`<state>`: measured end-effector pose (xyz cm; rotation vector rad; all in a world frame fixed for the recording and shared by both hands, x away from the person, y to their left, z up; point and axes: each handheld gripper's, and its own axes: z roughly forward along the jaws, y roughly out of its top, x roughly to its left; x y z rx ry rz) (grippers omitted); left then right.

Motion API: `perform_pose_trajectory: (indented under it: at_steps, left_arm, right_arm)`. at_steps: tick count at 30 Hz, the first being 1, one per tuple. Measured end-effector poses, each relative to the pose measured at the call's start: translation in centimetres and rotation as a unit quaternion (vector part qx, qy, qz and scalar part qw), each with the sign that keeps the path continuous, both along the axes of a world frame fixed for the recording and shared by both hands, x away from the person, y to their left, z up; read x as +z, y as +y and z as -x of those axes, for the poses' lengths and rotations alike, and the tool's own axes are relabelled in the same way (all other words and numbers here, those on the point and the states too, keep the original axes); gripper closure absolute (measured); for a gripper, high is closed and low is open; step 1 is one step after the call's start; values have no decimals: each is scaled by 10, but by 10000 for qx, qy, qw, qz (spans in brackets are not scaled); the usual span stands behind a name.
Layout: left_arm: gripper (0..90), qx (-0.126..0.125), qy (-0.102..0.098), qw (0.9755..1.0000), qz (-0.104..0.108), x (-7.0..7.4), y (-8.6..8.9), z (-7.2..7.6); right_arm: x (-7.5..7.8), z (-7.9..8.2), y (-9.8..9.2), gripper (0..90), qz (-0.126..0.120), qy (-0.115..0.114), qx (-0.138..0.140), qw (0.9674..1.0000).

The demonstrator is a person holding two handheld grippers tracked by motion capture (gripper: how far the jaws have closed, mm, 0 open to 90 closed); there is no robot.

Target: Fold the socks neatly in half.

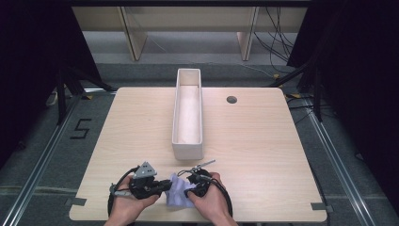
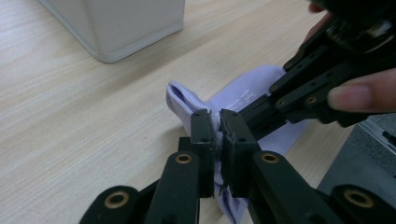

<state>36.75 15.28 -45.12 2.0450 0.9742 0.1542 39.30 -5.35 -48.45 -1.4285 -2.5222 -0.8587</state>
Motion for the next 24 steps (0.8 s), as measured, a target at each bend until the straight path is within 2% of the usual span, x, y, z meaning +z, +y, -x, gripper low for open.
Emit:
perform_pose_trajectory:
  at_steps: [2,5,6,8,9,12,13,14,15,16,18,19,20,22,23,24]
  left_arm:
    - [839,-22,-30,10000,13,3,-1,0]
    - [839,-108,-27,9999,81,7,-5,1]
    - [839,-97,-43,9998,182,9,-9,2]
    - [839,-167,-48,9998,136,11,-9,2]
    - [839,-118,-40,9997,206,12,-12,3]
    - [839,-233,-41,9996,136,13,-15,2]
    - [839,-275,-27,9995,121,13,-16,1]
    - [838,-204,-16,9997,149,12,-17,1]
    - [838,-192,-1,9997,151,11,-17,1]
    - [838,-188,-5,9998,90,10,-17,0]
    - [838,-236,17,9997,21,10,-15,0]
    - [838,-244,1,9997,-25,11,-14,0]
    - [838,-244,1,9997,-25,11,-14,0]
    - [838,-252,-13,9997,-7,12,-14,0]
    - [838,-216,-25,9998,38,11,-15,1]
    - [838,-179,-11,9998,73,12,-16,1]
  right_arm:
    - [-2,-2,0,900,-10,-147,108,9998]
    - [-2,-2,2,900,-47,-62,43,10000]
    - [-3,-1,4,900,-100,-19,-3,9999]
    - [-3,-1,5,900,-117,-9,6,9999]
    - [-2,0,7,900,-123,93,-99,9998]
    - [-4,0,8,899,-183,122,-97,9997]
    - [-5,-1,8,892,-249,32,10,9997]
    - [-6,-1,8,879,-284,-64,90,9995]
    - [-5,-1,6,868,-322,-45,121,9994]
    - [-3,-1,4,864,-315,-103,157,9993]
    - [9,2,-3,851,-334,-9,-86,9994]
    - [22,0,-17,825,-297,-120,-225,9992]
    - [22,0,-17,825,-297,-120,-225,9992]
    - [31,-3,-34,783,-183,-261,-334,9989]
    - [34,-3,-41,750,-159,-158,-502,9985]
    - [34,-5,-50,708,35,-333,-464,9984]
